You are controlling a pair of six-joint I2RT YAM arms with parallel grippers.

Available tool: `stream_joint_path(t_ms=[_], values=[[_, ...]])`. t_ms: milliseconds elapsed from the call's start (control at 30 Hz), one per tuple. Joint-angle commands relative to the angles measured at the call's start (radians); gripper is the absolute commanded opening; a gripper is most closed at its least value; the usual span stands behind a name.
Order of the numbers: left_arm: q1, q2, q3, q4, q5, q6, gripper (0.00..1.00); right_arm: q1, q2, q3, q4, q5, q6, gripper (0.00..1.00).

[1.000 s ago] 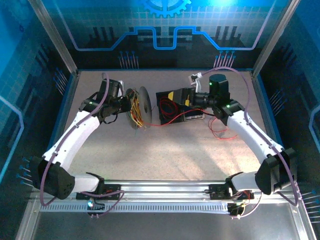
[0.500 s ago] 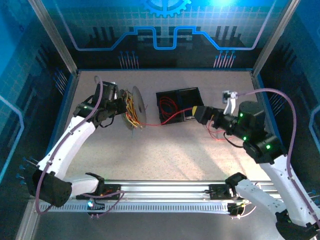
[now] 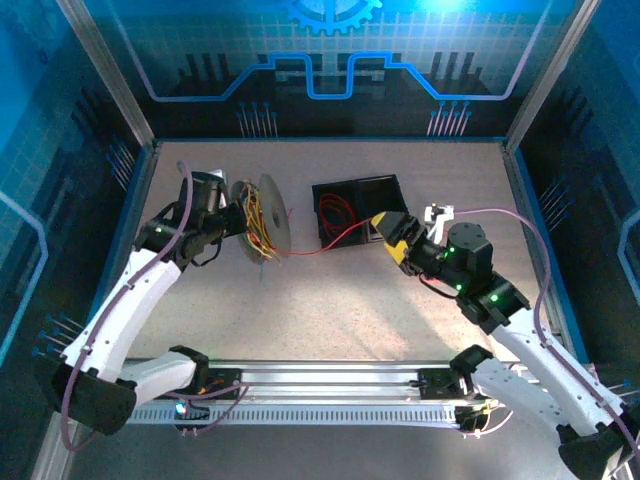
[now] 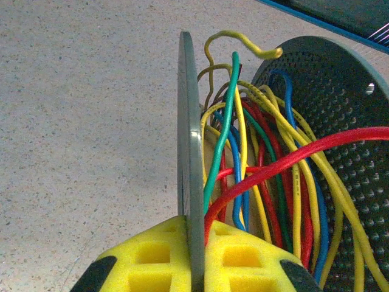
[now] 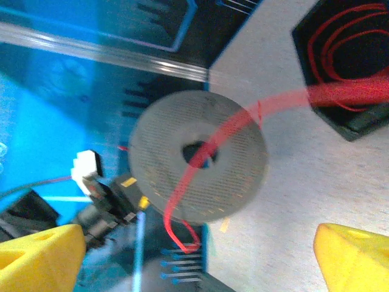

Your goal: Wrap the cables

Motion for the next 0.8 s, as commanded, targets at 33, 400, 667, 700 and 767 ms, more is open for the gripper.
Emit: stream_joint_path(t_ms=[33,400,667,700,767], values=[[-0.001,-0.063,0.009,0.095,0.027,-0.033,0.0,0.039,0.035,-0.034,0.202,0.149,0.167,0.9],[-0.001,-0.087,-0.008,0.1,0.054,-0.036,0.0,0.06,0.139,0.003,0.205,0.248,0.283,0.54],[-0.001,-0.103,-0.018,0.102,0.068,-0.03,0.0,0.05,0.126,-0.012,0.169,0.294,0.294,0.38],[-0.001,-0.109,-0.02,0.104,0.073,-0.03,0.0,0.045,0.123,-0.021,0.155,0.294,0.298,0.34],[-0.001,-0.117,-0.02,0.107,0.083,-0.027,0.0,0.027,0.112,-0.044,0.144,0.295,0.305,0.27]])
